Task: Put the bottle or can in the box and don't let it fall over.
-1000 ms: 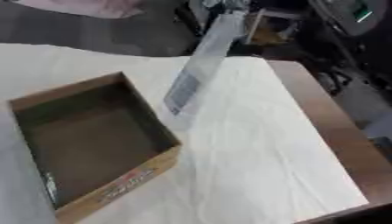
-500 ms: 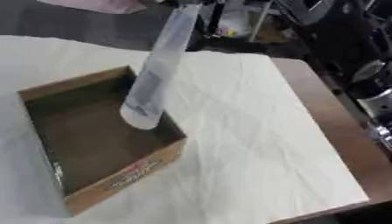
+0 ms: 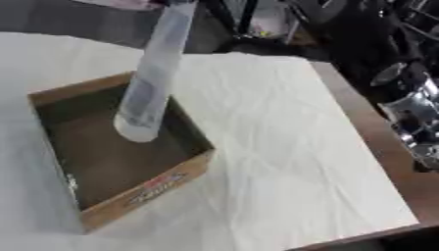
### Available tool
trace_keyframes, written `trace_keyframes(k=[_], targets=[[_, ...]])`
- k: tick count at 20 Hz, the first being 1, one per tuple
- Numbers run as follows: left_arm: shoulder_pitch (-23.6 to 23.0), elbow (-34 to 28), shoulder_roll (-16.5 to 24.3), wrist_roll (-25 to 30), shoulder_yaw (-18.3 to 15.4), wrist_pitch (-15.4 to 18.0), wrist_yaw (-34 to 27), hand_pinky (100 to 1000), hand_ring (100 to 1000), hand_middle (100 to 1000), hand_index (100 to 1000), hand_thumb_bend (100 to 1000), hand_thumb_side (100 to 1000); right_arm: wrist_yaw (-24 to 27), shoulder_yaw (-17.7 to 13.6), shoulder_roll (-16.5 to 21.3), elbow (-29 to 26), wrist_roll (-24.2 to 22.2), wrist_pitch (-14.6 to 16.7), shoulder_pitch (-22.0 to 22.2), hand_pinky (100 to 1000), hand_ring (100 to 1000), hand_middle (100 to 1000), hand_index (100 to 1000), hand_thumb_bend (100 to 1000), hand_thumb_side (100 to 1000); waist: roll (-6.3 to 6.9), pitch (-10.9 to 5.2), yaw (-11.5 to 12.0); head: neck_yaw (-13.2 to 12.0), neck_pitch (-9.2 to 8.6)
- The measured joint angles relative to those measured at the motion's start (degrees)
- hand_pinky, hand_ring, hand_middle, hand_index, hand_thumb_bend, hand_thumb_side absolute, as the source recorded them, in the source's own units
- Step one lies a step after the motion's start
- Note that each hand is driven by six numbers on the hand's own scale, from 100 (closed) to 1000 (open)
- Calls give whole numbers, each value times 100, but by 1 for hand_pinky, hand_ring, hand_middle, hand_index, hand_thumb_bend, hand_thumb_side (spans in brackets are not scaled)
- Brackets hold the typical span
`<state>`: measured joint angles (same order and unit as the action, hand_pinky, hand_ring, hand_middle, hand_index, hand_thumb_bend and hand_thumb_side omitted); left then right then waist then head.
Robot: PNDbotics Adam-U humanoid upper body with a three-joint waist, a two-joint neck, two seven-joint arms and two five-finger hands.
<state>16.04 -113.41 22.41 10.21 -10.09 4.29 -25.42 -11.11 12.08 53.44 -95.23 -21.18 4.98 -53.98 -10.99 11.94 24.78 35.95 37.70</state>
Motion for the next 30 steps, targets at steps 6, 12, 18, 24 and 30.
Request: trace_keyframes(k=[6,12,18,24,30], targets=[[91,0,-87,1,0,-24,-22,654,445,669,810,115,737,-598,137,-189,13,355,-75,12,100,163,232,170,432,270,1,92,114,242,-59],[151,0,-133,14,0,-52,-21,654,442,668,811,115,739,-1056,311,-383,115,758,47,137,133,437,496,535,392,100,-7,179,158,347,-107],[164,0,-145,14,-1,-53,6,654,437,668,811,116,743,-1182,461,-437,182,550,283,288,491,720,713,741,533,100,-19,278,176,377,-109],[159,0,-185,15,-3,-54,55,654,435,668,811,113,743,-1162,488,-440,184,-28,605,367,778,979,925,876,634,165,-19,322,134,404,-107],[158,0,-189,15,-3,-53,75,654,432,668,811,113,744,-1031,454,-440,209,-445,824,406,807,1000,963,895,660,100,-3,333,97,406,-107]])
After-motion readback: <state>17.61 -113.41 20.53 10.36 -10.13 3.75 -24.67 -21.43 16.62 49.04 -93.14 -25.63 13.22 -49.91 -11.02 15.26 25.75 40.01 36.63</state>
